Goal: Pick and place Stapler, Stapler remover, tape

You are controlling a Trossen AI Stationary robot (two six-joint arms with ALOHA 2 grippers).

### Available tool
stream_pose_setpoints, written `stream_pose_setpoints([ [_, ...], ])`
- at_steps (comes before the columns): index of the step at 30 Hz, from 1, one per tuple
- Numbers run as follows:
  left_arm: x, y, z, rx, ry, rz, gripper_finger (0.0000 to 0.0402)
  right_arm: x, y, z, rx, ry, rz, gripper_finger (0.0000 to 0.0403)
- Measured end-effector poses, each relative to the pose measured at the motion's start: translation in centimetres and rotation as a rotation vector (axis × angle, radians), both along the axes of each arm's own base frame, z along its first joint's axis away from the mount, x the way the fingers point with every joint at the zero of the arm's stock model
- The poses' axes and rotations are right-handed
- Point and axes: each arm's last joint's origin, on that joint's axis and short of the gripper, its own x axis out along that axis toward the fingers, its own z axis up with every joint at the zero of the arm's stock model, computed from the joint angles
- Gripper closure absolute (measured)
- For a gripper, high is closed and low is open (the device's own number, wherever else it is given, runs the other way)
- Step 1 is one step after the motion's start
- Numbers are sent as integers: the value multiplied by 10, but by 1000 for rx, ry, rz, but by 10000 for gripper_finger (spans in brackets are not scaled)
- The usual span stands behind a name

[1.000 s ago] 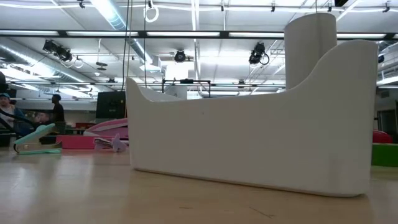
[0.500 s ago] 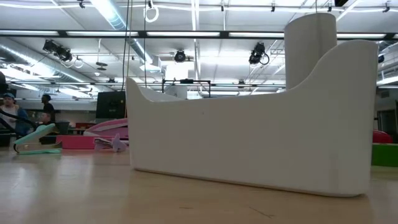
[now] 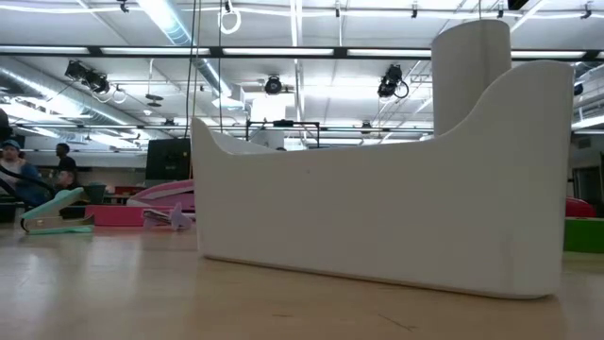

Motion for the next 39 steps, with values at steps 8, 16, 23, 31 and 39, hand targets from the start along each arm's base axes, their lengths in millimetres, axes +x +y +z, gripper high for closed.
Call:
stream_pose_setpoints([
  [8, 0, 0, 0, 0, 0, 0, 367, 0, 0, 0, 0, -3, 0, 376],
  [16, 0, 0, 0, 0, 0, 0, 367, 0, 0, 0, 0, -4, 0, 376],
  [23, 0, 0, 0, 0, 0, 0, 367, 0, 0, -1, 21, 6, 0, 376],
  [31, 0, 0, 0, 0, 0, 0, 367, 0, 0, 0, 20, -4, 0, 376],
  [39, 0, 0, 0, 0, 0, 0, 367, 0, 0, 3, 20, -28, 1, 376],
])
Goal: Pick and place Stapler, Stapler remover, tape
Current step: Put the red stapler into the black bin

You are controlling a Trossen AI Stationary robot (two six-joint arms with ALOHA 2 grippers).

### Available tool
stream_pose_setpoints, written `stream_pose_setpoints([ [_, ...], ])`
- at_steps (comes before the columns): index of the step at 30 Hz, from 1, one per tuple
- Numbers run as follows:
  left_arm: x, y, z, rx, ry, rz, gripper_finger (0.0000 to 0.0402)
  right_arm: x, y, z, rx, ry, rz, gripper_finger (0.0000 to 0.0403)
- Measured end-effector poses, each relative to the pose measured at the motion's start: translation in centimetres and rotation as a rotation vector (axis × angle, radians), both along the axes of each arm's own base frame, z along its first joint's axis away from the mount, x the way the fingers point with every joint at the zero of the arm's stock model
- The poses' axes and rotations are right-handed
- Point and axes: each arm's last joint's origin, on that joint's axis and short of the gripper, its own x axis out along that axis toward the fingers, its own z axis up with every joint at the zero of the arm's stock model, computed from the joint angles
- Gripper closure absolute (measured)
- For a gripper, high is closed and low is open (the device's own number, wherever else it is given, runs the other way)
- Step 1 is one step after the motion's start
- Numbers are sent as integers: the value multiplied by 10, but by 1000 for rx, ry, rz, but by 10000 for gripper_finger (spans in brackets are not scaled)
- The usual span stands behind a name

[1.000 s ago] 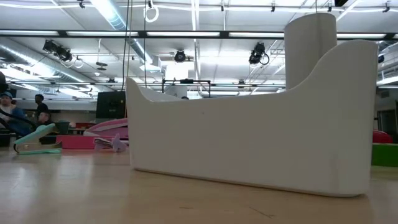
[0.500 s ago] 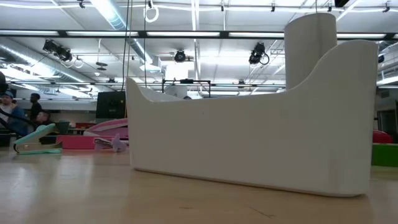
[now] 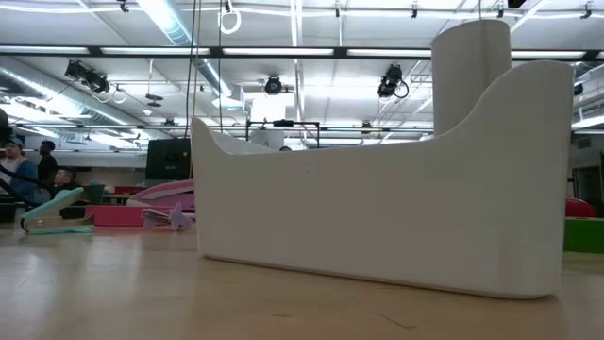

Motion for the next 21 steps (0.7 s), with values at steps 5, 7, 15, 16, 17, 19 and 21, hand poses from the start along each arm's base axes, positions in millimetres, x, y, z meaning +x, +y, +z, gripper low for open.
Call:
stream_pose_setpoints([
  [5, 0, 0, 0, 0, 0, 0, 367, 0, 0, 0, 0, 0, 0, 376],
  [7, 0, 0, 0, 0, 0, 0, 367, 0, 0, 0, 0, 0, -4, 376],
  [15, 0, 0, 0, 0, 0, 0, 367, 0, 0, -5, -1, 53, -4, 376],
  [16, 0, 0, 0, 0, 0, 0, 367, 1, 0, -6, -1, 69, -4, 376],
  [17, 0, 0, 0, 0, -1, 0, 367, 3, 0, -8, -1, 86, -4, 376],
  [19, 0, 0, 0, 0, 0, 0, 367, 6, 0, -11, -1, 118, -4, 376],
  [21, 0, 0, 0, 0, 0, 0, 367, 9, 0, -12, -1, 135, -4, 376],
])
